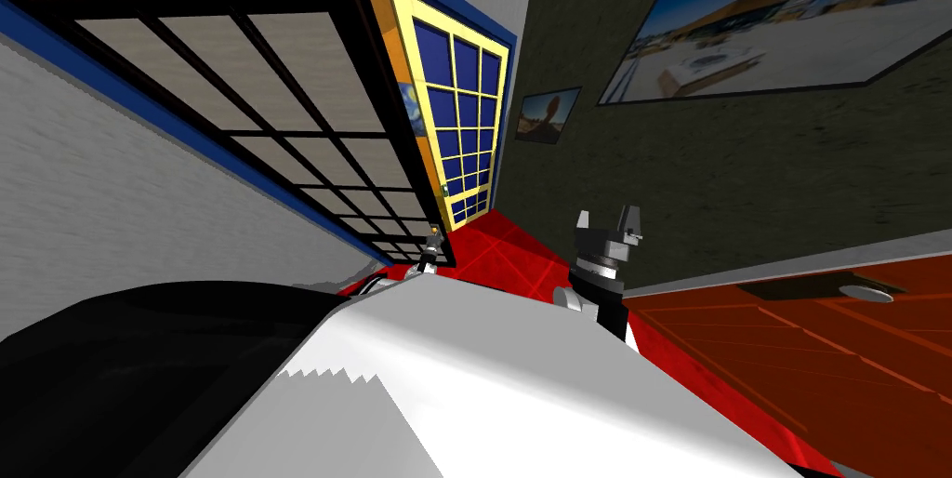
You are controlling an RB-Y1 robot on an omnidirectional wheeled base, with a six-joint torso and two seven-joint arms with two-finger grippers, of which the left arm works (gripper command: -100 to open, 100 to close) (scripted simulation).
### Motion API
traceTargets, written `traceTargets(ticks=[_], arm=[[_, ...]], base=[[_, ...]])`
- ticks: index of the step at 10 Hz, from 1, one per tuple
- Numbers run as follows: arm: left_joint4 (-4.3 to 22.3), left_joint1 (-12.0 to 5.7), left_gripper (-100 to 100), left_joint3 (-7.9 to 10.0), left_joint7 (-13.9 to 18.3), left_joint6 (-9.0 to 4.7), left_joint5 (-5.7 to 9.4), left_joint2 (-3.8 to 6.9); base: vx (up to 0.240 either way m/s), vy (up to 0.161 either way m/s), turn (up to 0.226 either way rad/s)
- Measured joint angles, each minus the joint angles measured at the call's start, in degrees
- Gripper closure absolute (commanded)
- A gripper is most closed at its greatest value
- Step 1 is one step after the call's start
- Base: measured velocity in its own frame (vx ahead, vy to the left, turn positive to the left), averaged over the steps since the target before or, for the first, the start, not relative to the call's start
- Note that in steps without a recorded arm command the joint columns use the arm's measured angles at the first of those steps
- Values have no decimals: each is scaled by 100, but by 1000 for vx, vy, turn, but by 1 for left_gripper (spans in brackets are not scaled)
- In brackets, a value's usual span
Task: Pull the door open
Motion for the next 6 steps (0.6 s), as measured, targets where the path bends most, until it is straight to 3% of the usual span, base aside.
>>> traceTargets(ticks=[3, 4, 6], arm=[[0, 0, 100, -2, -1, 4, -1, -2], [1, 0, -100, -1, -1, 5, 0, -1], [-9, -7, -100, -54, 82, 35, -45, 50]], base=[[0, 2, -6], [-158, 4, 7], [-216, -5, 13]])
